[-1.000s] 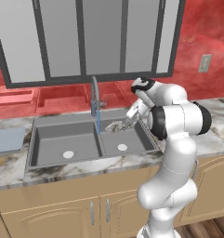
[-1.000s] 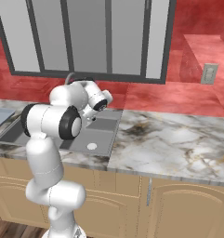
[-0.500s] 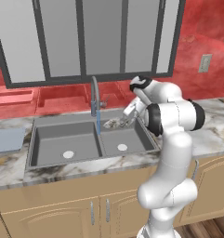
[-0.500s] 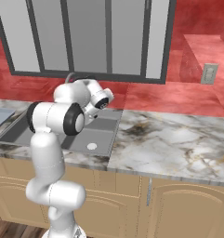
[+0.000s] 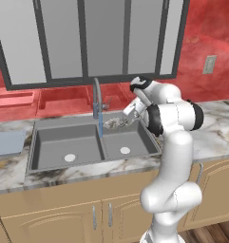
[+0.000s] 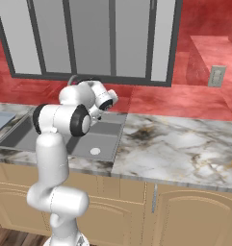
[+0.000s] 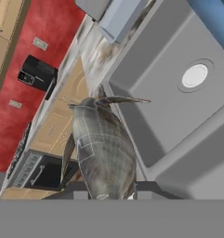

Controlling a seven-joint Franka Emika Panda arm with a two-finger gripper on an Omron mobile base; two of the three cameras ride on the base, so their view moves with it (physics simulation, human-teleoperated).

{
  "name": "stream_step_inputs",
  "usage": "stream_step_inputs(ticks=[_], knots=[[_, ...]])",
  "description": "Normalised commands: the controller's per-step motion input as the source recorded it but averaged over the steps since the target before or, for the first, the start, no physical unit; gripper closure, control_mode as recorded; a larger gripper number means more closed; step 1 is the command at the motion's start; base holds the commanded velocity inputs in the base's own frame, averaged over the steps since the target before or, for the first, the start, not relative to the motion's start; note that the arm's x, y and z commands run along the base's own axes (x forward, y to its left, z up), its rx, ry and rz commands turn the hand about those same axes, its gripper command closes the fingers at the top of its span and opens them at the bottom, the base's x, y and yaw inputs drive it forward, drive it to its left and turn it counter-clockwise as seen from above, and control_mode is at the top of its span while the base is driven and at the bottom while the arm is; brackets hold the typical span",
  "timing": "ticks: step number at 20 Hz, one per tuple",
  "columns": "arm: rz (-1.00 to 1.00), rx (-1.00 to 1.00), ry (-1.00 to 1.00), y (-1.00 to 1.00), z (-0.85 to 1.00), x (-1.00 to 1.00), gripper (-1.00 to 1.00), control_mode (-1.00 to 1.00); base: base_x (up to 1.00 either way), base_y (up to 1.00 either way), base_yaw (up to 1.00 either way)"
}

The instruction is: Take the fish out of the fridge, briefly rinse it in the sink, and place it on the tray next to the sink.

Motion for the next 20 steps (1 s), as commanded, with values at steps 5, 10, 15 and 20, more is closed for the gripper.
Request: stream_step_inputs(ticks=[5, 10, 15, 20], knots=[[-0.03, 0.00, 0.00, 0.06, -0.02, 0.27, 1.00, -1.00, 0.00, 0.00, 0.00], [-0.06, 0.00, 0.00, 0.05, -0.09, 0.16, 1.00, -1.00, 0.00, 0.00, 0.00], [-0.09, -0.01, 0.00, 0.07, -0.13, 0.14, 1.00, -1.00, 0.00, 0.00, 0.00], [-0.10, -0.01, 0.00, 0.08, -0.10, 0.19, 1.00, -1.00, 0.00, 0.00, 0.00]])
